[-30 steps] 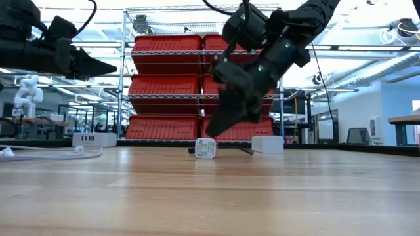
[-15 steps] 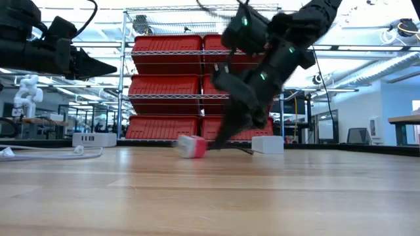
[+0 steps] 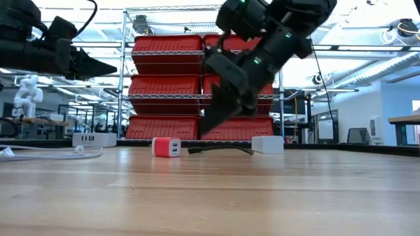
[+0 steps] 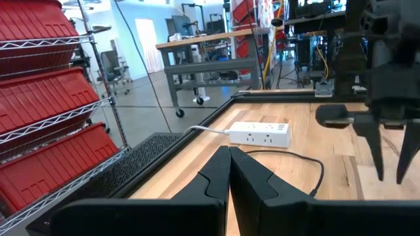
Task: Insert USB
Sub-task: Insert the red charger adapter into the right outlet extension
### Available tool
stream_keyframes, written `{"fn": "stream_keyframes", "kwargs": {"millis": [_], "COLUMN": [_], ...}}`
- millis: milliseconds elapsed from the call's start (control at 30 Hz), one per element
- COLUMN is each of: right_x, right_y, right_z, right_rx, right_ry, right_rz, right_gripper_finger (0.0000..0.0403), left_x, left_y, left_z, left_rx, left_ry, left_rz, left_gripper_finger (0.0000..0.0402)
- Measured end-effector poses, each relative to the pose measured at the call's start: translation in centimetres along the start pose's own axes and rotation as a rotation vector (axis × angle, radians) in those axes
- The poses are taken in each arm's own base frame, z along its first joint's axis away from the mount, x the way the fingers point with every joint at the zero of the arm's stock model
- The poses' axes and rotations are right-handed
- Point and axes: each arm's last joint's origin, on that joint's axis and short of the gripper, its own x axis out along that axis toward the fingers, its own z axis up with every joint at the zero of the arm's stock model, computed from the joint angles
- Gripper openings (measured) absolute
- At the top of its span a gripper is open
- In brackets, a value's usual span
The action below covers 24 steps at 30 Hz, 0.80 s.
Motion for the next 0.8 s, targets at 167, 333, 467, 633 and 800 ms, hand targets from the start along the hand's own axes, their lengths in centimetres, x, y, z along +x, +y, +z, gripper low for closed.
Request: {"fn": "stream_keyframes", "kwargs": {"millis": [167, 333, 467, 633, 800], "right_x": [0.0, 1.5, 3.3, 5.4, 6.8], "right_y": [-0.9, -1.1, -0.5, 0.8, 1.2], "right_z": [1.8, 1.6, 1.2, 1.9, 1.9], "right_rx": [0.039, 0.082, 0.090, 0.080, 0.069], "right_ry": [-0.096, -0.142, -0.126, -0.133, -0.055], "right_rz": [0.005, -0.003, -0.010, -0.011, -0.039], "right_gripper_finger": [0.0136, 0.0211, 0.0245, 0.0260, 0.0258], "left_x": [0.0, 0.0, 0.0, 0.0, 0.0], "left_y": [-0.1, -0.1, -0.1, -0.1, -0.1], "left_z": [0.0, 0.0, 0.0, 0.0, -0.1], "left_rx": [0.000, -0.024, -0.035, -0.035, -0.048], "left_ry": [0.000, 0.001, 0.001, 0.003, 0.008], "left_rz": [-0.018, -0.027, -0.027, -0.027, -0.027], "left_gripper_finger": [0.0018, 0.0018, 0.0018, 0.0018, 0.0018]}}
